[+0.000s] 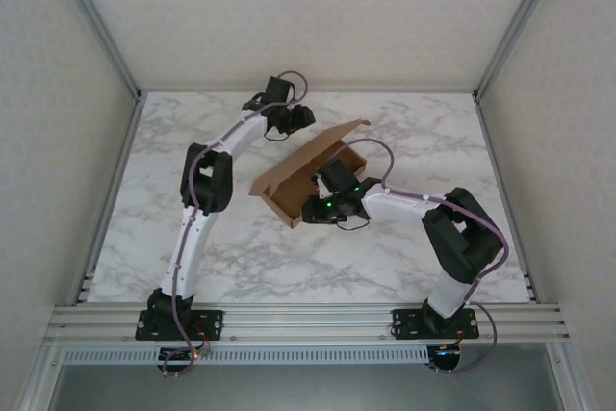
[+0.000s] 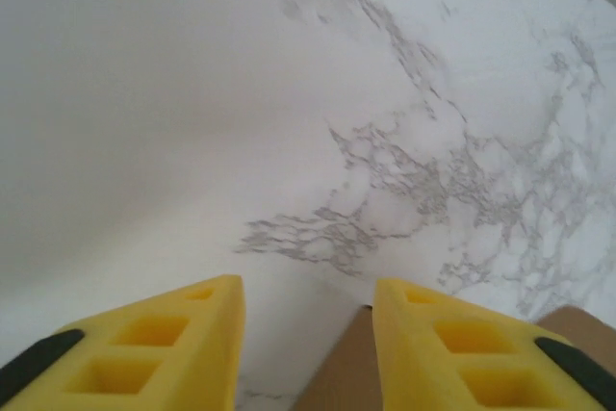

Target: Fold the paper box

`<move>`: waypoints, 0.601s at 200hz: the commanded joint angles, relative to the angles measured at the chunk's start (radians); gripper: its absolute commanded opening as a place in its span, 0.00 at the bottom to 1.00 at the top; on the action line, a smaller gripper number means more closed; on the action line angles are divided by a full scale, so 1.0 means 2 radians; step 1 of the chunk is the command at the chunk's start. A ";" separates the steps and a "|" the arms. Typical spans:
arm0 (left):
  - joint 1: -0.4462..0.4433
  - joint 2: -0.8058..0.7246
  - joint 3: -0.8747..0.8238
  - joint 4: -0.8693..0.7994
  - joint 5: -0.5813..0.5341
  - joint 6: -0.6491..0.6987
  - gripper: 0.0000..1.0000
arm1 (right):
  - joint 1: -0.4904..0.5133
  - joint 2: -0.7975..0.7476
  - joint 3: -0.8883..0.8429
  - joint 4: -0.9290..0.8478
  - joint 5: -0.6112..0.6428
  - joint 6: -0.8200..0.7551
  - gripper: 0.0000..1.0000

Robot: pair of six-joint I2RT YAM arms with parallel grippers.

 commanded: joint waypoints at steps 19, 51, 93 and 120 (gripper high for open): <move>0.092 -0.205 -0.203 0.067 -0.128 -0.020 0.48 | 0.008 -0.058 0.012 -0.004 0.024 -0.022 0.39; 0.110 -0.361 -0.370 0.129 -0.184 -0.061 0.49 | 0.007 -0.080 0.020 -0.046 0.098 -0.062 0.37; 0.107 -0.523 -0.557 0.138 -0.196 -0.159 0.43 | -0.008 -0.055 0.114 -0.077 0.138 -0.100 0.34; 0.098 -0.630 -0.663 0.140 -0.193 -0.196 0.42 | -0.025 -0.004 0.214 -0.107 0.136 -0.112 0.34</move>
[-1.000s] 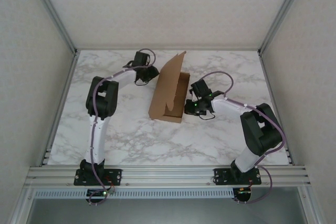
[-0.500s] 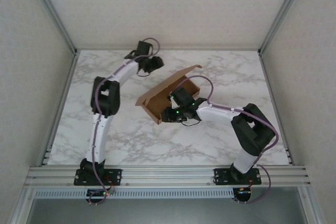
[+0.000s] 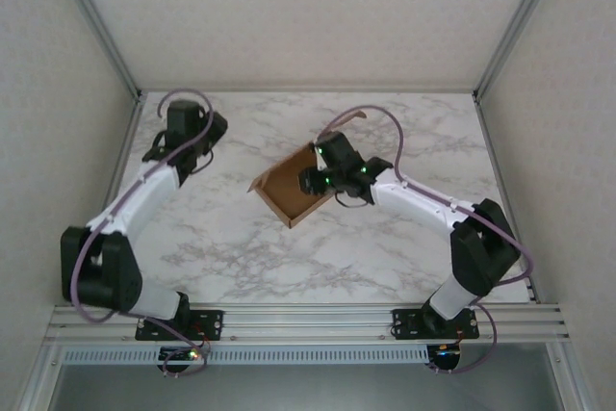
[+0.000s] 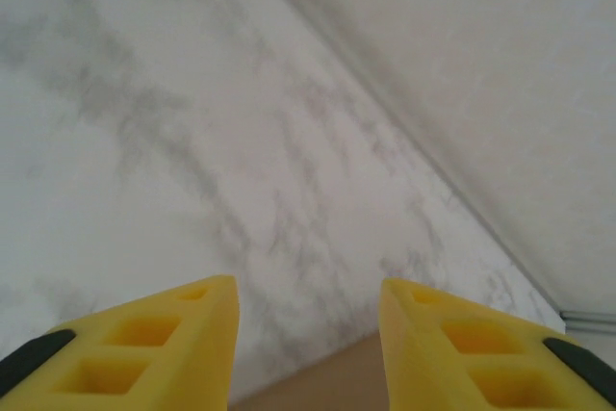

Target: Fold the paper box

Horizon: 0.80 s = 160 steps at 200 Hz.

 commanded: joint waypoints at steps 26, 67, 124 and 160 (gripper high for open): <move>-0.014 -0.136 -0.130 -0.029 -0.005 -0.090 0.39 | -0.026 0.099 0.170 -0.063 0.005 -0.032 0.34; -0.114 -0.190 -0.189 -0.030 -0.034 -0.158 0.40 | -0.026 0.159 0.238 -0.082 -0.011 -0.026 0.34; -0.214 -0.113 -0.140 -0.058 -0.074 -0.238 0.51 | -0.026 0.180 0.269 -0.094 -0.007 -0.022 0.36; -0.231 0.005 -0.064 -0.115 -0.049 -0.260 0.60 | -0.026 0.185 0.281 -0.096 -0.005 -0.015 0.37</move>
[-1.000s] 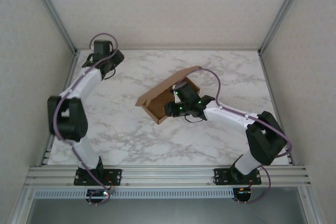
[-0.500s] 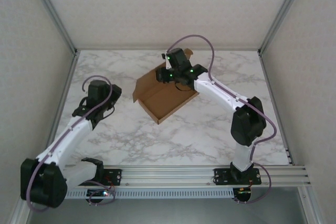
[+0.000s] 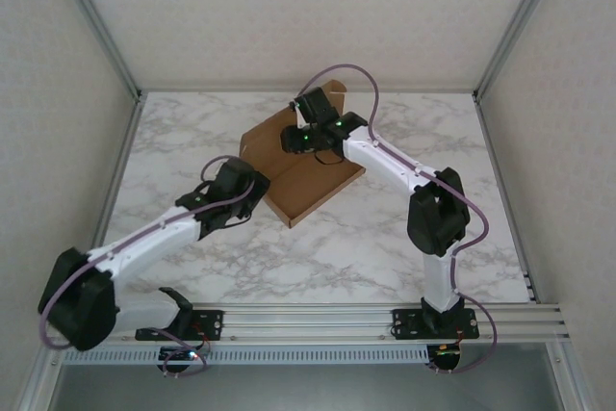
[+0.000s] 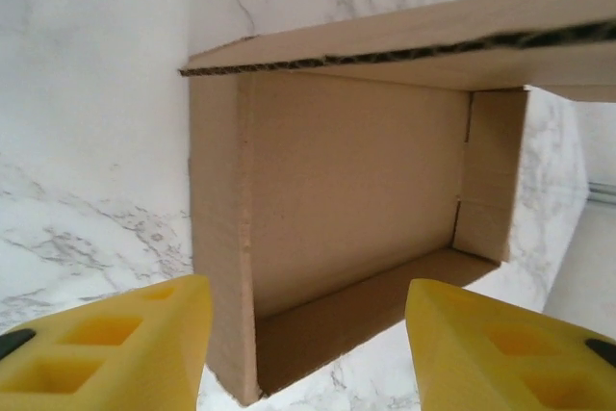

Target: Fold the paper box

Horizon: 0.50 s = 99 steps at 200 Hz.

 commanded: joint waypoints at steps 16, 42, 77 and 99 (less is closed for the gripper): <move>-0.019 0.101 0.078 -0.070 0.009 -0.030 0.64 | 0.001 0.014 0.022 -0.008 -0.004 0.009 0.37; -0.019 0.164 0.115 -0.082 0.022 -0.026 0.66 | 0.001 0.017 0.025 -0.007 -0.005 0.014 0.37; -0.020 0.228 0.161 -0.112 0.018 -0.017 0.64 | 0.001 0.015 0.024 -0.006 -0.007 0.019 0.37; -0.020 0.256 0.179 -0.143 0.014 -0.019 0.62 | 0.001 0.011 0.020 -0.006 -0.004 0.018 0.37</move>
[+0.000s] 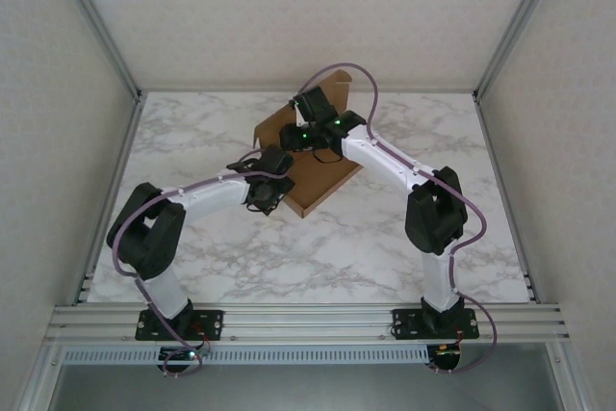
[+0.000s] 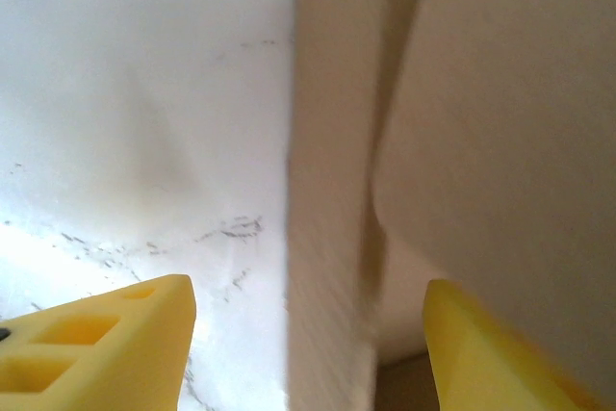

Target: Fold the paper box

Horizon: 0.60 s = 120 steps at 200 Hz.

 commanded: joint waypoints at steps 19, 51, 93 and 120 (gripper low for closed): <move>-0.005 0.044 0.039 -0.076 -0.017 -0.001 0.59 | 0.001 -0.001 0.005 -0.004 -0.003 0.006 0.37; -0.003 0.076 0.071 -0.104 -0.045 0.018 0.56 | 0.001 -0.012 -0.012 -0.002 0.003 0.001 0.37; 0.002 0.093 0.102 -0.132 -0.067 0.056 0.53 | -0.014 -0.048 -0.047 -0.010 0.033 -0.046 0.39; 0.010 0.101 0.124 -0.149 -0.077 0.108 0.52 | -0.021 -0.062 -0.062 -0.053 0.067 -0.107 0.41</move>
